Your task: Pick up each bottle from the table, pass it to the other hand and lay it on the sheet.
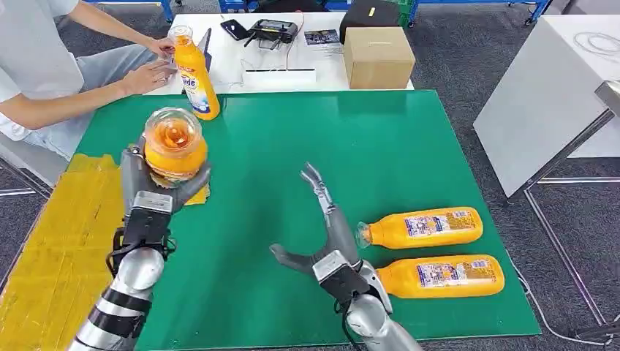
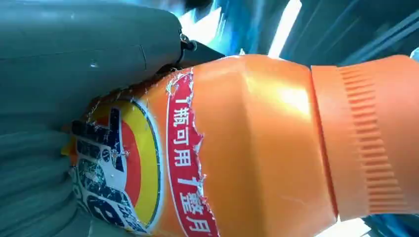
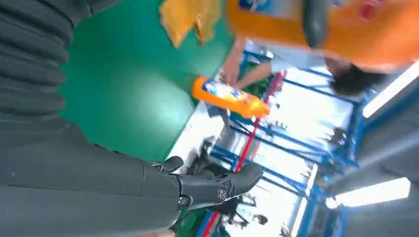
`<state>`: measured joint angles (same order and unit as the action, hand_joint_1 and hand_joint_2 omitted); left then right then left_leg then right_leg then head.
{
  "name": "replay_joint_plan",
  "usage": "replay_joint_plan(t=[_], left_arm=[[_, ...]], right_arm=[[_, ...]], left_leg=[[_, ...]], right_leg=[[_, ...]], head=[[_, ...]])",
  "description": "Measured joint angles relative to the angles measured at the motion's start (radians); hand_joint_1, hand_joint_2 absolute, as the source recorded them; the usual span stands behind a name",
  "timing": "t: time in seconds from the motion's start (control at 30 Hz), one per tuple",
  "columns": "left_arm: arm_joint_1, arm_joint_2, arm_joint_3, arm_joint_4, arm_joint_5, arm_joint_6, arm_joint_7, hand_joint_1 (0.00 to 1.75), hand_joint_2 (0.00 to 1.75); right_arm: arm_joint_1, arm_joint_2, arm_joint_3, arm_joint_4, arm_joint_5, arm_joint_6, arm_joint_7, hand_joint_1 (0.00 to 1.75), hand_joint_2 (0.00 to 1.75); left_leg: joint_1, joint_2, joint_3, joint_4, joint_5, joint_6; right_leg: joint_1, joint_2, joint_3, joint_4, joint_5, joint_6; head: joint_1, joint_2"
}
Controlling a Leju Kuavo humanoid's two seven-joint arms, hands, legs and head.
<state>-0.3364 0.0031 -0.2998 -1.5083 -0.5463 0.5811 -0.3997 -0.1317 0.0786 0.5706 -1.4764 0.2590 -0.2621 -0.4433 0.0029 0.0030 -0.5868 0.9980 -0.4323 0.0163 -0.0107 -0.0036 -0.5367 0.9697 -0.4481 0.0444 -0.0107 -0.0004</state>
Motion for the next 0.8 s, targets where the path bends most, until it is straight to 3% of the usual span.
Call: replay_joint_plan(t=[0.13, 0.3, 0.5, 0.8], left_arm=[[-0.07, 0.053, 0.031, 0.072, -0.43, 0.022, 0.169, 1.75, 1.75], [-0.213, 0.157, 0.021, 0.262, -0.739, -0.2, 0.327, 1.75, 1.75], [-0.362, 0.233, -0.035, 0.482, -0.813, -0.424, 0.383, 1.75, 1.75], [-0.471, 0.267, -0.096, 0.694, -0.777, -0.571, 0.387, 1.75, 1.75]], right_arm=[[0.044, -0.016, -0.044, -0.099, -0.027, -0.013, -0.015, 0.0, 1.75], [0.09, -0.027, -0.114, -0.218, -0.042, -0.047, -0.028, 0.0, 1.75], [0.112, -0.028, -0.175, -0.307, -0.021, -0.086, -0.036, 0.0, 1.75], [0.12, -0.027, -0.198, -0.34, -0.021, -0.098, -0.036, 0.0, 1.75]], left_leg=[[0.0, 0.0, 0.0, 0.0, 0.0, 0.0], [0.0, 0.003, 0.0, 0.0, 0.0, 0.0], [0.0, 0.004, 0.0, 0.0, 0.0, 0.0], [0.0, 0.005, -0.001, 0.0, 0.0, 0.0]], right_leg=[[0.0, 0.0, 0.0, 0.0, 0.0, 0.0], [0.0, 0.002, -0.001, 0.001, 0.0, 0.0], [0.0, 0.002, -0.001, 0.001, 0.0, 0.0], [0.0, 0.002, -0.002, 0.001, 0.0, 0.0]], head=[[0.0, 0.0], [0.0, 0.0], [0.0, 0.0], [0.0, 0.0]])
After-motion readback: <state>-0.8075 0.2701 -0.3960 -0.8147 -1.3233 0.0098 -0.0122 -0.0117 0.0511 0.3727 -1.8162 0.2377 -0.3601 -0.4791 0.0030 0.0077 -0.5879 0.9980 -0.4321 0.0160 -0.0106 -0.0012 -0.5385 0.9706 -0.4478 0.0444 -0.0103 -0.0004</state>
